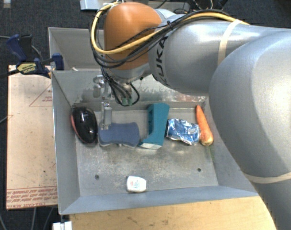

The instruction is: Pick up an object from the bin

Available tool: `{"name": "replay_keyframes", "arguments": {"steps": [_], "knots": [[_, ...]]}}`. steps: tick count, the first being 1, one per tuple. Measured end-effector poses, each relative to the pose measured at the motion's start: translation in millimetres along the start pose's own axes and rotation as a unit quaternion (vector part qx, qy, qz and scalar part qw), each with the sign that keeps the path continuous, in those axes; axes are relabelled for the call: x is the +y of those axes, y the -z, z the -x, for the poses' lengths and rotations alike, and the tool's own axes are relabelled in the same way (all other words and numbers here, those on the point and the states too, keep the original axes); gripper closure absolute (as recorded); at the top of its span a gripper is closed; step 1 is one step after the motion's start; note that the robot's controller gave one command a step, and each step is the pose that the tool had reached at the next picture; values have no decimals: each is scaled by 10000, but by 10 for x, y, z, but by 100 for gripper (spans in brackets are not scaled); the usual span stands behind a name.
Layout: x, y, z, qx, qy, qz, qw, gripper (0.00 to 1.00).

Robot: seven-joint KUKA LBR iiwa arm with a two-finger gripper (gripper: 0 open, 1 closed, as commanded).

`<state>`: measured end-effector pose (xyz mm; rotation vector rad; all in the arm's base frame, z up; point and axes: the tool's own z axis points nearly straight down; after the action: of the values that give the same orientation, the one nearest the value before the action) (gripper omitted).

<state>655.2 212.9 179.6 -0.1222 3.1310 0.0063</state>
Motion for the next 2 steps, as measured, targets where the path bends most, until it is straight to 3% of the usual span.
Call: {"name": "replay_keyframes", "arguments": {"steps": [1, 2], "knots": [[-307, -348, -314, 38, 291, -7, 9996, 0], [-332, -701, -424, -6, -226, 7, 9997, 100]]}}
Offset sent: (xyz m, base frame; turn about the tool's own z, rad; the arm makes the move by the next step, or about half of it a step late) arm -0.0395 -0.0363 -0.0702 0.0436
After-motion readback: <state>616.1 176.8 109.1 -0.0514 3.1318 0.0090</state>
